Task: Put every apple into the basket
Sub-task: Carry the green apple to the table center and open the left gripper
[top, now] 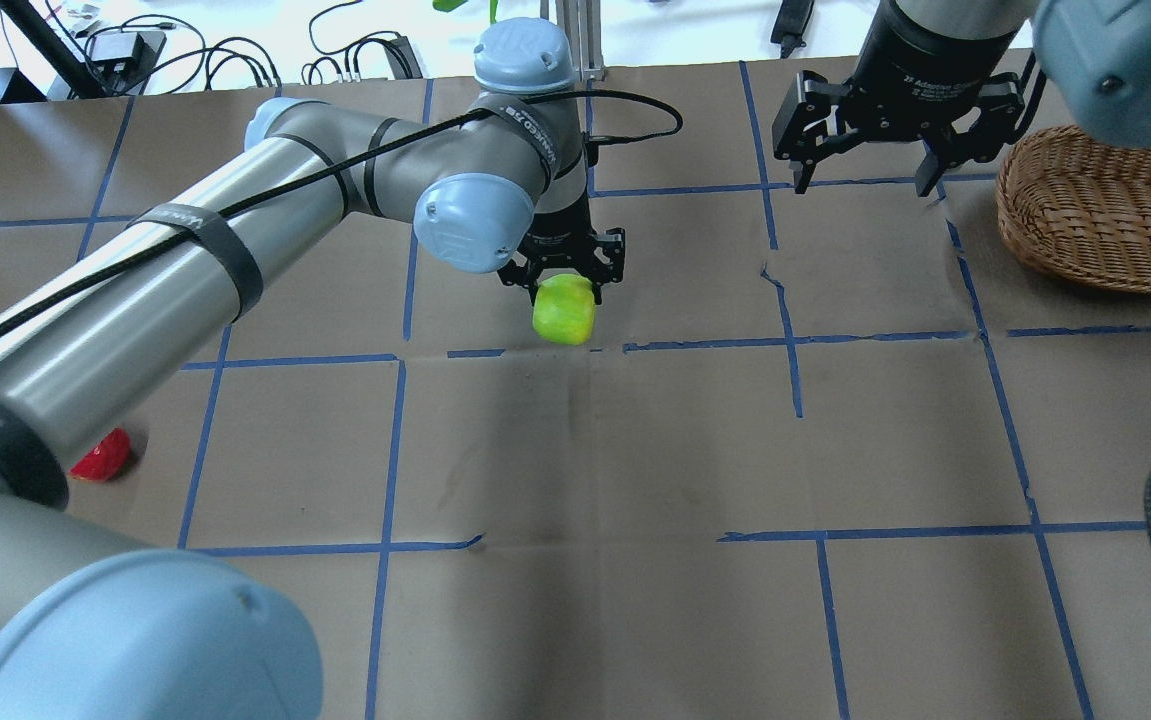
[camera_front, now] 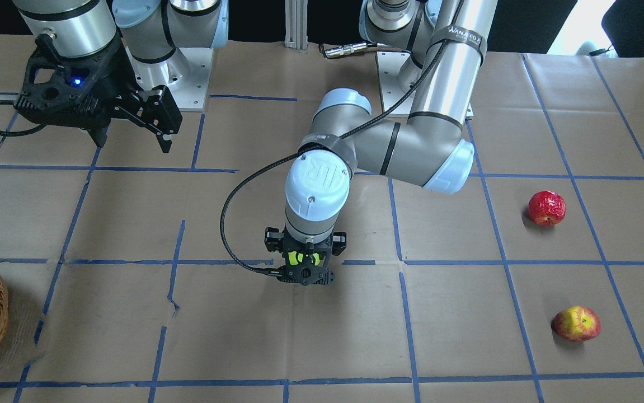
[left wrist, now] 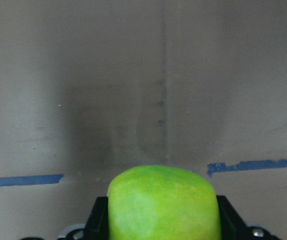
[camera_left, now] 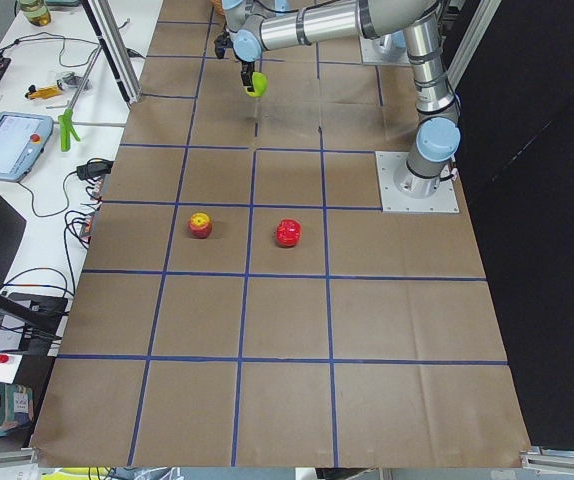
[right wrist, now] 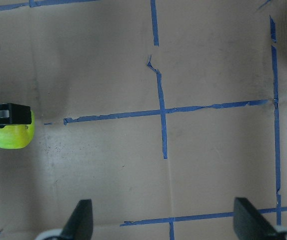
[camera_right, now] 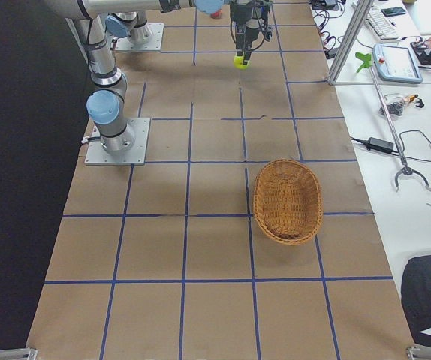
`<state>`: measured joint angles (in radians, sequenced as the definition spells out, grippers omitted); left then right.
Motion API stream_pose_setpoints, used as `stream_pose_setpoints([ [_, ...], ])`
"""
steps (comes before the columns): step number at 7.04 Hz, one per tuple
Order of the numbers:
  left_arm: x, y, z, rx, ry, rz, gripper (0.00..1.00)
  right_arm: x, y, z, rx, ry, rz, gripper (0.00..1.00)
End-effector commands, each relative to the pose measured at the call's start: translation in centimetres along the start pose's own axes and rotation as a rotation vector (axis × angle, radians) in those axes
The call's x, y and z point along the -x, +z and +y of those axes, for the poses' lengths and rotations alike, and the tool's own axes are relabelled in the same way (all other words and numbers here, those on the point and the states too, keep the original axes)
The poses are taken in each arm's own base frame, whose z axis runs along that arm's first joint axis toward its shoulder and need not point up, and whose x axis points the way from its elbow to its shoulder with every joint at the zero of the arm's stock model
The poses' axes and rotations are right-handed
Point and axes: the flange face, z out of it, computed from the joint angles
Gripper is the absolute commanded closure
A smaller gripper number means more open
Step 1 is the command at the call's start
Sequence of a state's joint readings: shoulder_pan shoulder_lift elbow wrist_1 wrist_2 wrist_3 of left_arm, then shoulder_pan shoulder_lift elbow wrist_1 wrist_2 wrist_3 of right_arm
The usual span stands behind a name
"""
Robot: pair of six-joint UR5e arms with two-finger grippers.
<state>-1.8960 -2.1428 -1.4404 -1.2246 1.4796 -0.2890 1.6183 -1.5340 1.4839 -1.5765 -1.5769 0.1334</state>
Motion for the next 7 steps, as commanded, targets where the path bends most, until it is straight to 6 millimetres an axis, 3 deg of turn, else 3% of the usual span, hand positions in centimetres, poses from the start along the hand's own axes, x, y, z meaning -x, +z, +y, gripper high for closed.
stream_pose_setpoints([
  [1, -0.7, 3.1, -0.9, 0.033, -0.034, 0.022, 0.68, 0.0, 0.0, 0.0, 0.003, 0.0, 0.002, 0.0],
  [3, -0.7, 4.4, -1.1, 0.049, -0.039, 0.018, 0.59, 0.2, 0.1, 0.0, 0.0, -0.005, 0.001, 0.0],
  [4, -0.7, 4.3, -1.1, 0.048, -0.046, 0.022, 0.06, 0.3, 0.4, -0.3, -0.002, -0.006, 0.009, 0.0],
  [6, -0.8, -0.1, -0.7, -0.006, -0.069, 0.074, 0.02, 0.5, 0.8, -0.4, 0.007, -0.009, 0.0, 0.0],
  [7, 0.2, -6.0, -0.5, -0.083, -0.078, 0.094, 0.02, 0.6, 2.1, -0.5, 0.031, -0.015, 0.004, 0.0],
])
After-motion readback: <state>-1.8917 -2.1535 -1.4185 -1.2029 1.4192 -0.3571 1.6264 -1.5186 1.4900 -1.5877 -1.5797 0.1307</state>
